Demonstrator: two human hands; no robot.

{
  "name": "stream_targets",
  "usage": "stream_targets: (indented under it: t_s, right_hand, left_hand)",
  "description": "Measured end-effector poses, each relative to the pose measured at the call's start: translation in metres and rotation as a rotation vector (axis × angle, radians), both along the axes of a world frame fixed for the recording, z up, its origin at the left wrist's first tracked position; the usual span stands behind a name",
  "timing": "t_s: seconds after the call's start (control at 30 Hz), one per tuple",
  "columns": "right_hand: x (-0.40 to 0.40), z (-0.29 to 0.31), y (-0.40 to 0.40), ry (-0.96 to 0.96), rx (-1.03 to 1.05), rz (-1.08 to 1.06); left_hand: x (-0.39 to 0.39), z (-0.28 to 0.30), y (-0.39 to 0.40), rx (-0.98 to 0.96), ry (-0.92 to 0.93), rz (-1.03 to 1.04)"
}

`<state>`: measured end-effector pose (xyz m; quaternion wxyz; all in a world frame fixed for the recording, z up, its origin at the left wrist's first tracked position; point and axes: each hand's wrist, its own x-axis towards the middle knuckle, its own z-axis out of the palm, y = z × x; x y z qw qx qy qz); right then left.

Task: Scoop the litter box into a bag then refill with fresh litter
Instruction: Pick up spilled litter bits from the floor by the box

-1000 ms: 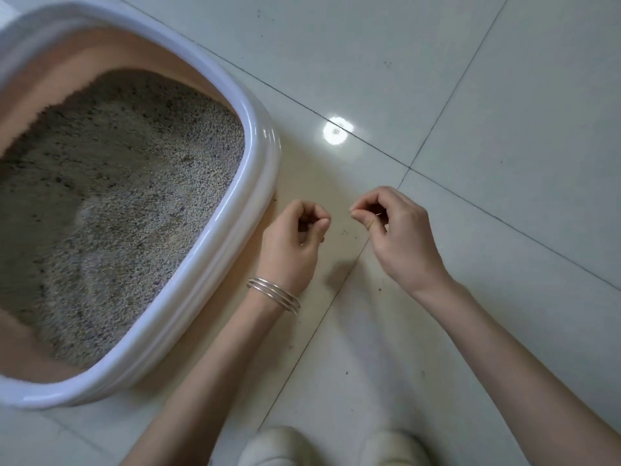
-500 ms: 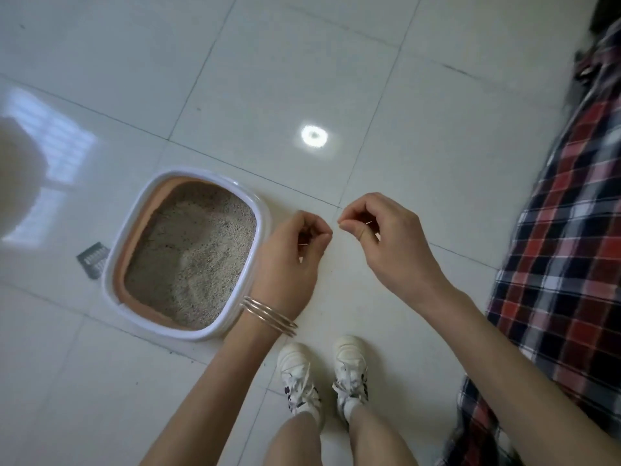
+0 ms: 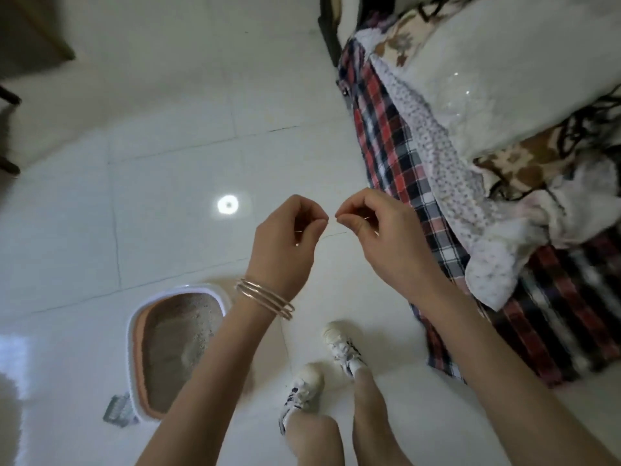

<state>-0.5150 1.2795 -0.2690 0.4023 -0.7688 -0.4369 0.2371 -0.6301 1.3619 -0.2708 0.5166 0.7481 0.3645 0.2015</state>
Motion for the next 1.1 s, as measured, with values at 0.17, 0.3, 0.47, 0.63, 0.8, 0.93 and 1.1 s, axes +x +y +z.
stream_targets:
  t_s: [0.17,0.3,0.47,0.63,0.8,0.93,1.1]
  right_hand:
    - [0.005,0.053,-0.099,0.01,0.046,-0.318]
    - [0.001,0.085,-0.192,0.018,0.065,-0.569]
    - [-0.015,0.117,-0.319,-0.038,0.06,-0.878]
    - [-0.052,0.134,-0.45,-0.058,0.05,-1.191]
    - [-0.097,0.143,-0.576,-0.104,0.061,-1.427]
    - [-0.127,0.148,-0.665,-0.126,0.034,-1.523]
    - [-0.151,0.154,-0.75,-0.13,0.025,-1.602]
  left_hand:
    - [0.033,0.055,-0.063,0.072,-0.023,-0.3]
    - [0.065,0.082,-0.132,0.096,-0.02,-0.552]
    - [0.097,0.105,-0.249,0.063,-0.063,-0.897]
    - [0.105,0.118,-0.386,0.003,-0.098,-1.189]
    - [0.089,0.124,-0.524,-0.007,-0.117,-1.428]
    - [0.076,0.13,-0.621,-0.06,-0.115,-1.523]
    - [0.064,0.139,-0.715,-0.149,-0.126,-1.596]
